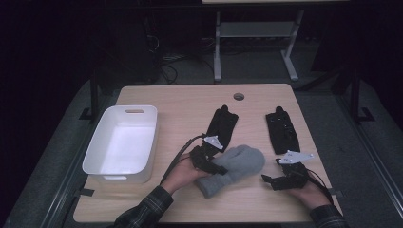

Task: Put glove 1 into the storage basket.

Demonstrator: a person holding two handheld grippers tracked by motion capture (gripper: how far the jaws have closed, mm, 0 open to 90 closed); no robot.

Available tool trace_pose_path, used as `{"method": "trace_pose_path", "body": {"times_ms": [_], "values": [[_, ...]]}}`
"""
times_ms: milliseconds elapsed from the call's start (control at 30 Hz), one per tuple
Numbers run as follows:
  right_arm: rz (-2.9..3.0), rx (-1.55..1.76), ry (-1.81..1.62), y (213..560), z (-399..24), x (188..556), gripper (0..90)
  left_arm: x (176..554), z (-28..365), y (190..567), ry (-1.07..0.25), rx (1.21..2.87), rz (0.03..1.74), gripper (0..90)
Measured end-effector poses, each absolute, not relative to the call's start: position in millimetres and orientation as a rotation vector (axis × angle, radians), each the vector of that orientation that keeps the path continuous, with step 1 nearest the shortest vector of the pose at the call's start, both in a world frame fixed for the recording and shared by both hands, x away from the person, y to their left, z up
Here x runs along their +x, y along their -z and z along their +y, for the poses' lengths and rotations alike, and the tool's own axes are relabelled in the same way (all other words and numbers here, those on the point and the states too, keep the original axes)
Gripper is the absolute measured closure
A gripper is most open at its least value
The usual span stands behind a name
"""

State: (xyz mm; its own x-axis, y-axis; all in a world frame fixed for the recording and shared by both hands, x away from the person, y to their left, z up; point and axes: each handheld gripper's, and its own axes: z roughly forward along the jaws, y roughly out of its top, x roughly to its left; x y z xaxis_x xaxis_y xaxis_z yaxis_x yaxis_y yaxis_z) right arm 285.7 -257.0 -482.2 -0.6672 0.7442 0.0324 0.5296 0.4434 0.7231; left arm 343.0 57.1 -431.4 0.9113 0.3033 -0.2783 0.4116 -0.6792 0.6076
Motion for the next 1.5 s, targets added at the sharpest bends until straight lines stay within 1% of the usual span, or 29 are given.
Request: {"method": "trace_pose_path", "body": {"times_ms": [167,467,700,733,833,1200,1367,1400,1467,1500], "values": [[2.409,1.096,-1.051,482.2,-257.0,285.6,12.9,342.9,69.5,413.7,0.173,2.342,0.534,68.4],[2.407,1.099,-1.053,482.2,-257.1,285.7,12.8,348.9,102.9,366.8,0.09,2.297,0.588,68.1],[2.402,1.105,-1.053,482.3,-257.0,285.7,12.8,357.2,141.7,341.2,0.039,2.249,0.658,67.9],[2.402,1.105,-1.053,482.3,-257.0,285.7,12.8,357.2,141.7,341.2,0.039,2.249,0.658,67.8],[2.402,1.104,-1.051,482.3,-257.1,285.8,12.8,358.8,165.3,330.2,0.007,2.22,0.704,67.7],[2.393,1.119,-1.049,482.2,-257.2,286.0,12.8,363.2,247.0,314.6,-0.091,2.124,0.873,67.6],[2.386,1.124,-1.049,482.3,-257.3,286.2,12.8,362.6,281.2,314.4,-0.13,2.076,0.948,67.6],[2.386,1.124,-1.049,482.3,-257.3,286.2,12.8,362.6,281.2,314.4,-0.13,2.076,0.948,67.6],[2.384,1.128,-1.048,482.3,-257.4,286.3,12.8,363.5,301.6,317.3,-0.144,2.053,0.998,67.6],[2.384,1.128,-1.048,482.3,-257.4,286.3,12.8,363.5,301.6,317.3,-0.144,2.053,0.998,67.6]]}}
